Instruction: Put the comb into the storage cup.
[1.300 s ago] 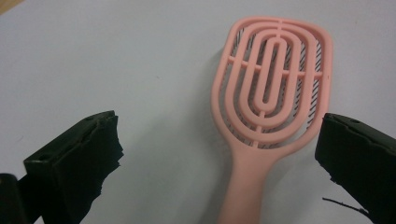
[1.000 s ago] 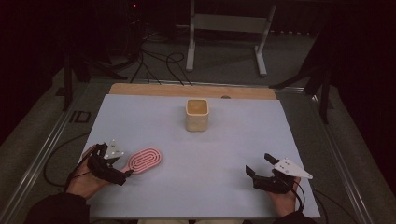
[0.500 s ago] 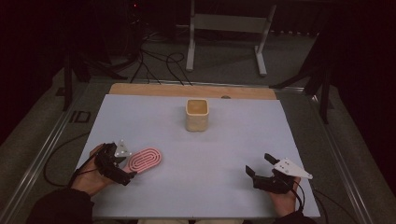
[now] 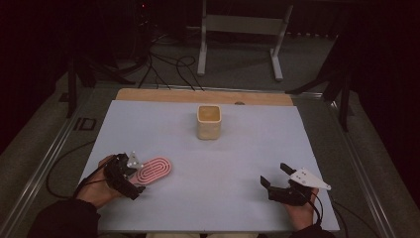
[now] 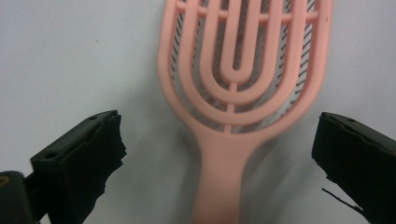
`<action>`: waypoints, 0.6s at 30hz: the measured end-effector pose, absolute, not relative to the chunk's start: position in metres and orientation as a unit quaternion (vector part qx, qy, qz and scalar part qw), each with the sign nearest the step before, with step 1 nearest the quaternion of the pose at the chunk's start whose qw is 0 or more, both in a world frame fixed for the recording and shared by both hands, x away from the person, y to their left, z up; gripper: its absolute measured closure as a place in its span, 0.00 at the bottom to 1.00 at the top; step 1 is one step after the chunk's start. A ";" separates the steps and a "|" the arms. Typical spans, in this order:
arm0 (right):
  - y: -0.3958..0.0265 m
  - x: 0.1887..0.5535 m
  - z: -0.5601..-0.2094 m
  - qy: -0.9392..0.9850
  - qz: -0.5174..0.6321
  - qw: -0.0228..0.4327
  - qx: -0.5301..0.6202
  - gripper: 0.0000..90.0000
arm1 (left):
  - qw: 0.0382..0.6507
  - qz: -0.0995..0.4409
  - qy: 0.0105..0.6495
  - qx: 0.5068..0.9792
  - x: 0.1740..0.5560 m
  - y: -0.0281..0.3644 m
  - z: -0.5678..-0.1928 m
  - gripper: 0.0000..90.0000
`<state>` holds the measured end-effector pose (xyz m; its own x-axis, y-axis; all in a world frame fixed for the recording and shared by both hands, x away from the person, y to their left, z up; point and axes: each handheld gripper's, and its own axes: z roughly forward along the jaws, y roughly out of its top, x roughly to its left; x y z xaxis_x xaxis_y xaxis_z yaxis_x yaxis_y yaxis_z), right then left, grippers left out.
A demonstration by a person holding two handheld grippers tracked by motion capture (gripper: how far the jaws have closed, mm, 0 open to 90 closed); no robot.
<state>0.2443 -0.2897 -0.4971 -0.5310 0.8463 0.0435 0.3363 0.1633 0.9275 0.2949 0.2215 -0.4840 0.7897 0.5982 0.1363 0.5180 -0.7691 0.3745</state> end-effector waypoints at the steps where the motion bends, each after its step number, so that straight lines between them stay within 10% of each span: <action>1: -0.290 0.244 -0.497 0.719 0.499 0.255 0.411 0.10 | 0.155 0.121 0.296 0.935 0.295 0.221 -0.484 0.04; 18: -0.289 0.244 -0.497 0.719 0.498 0.256 0.411 0.10 | 0.124 0.080 0.298 0.943 0.295 0.227 -0.488 0.55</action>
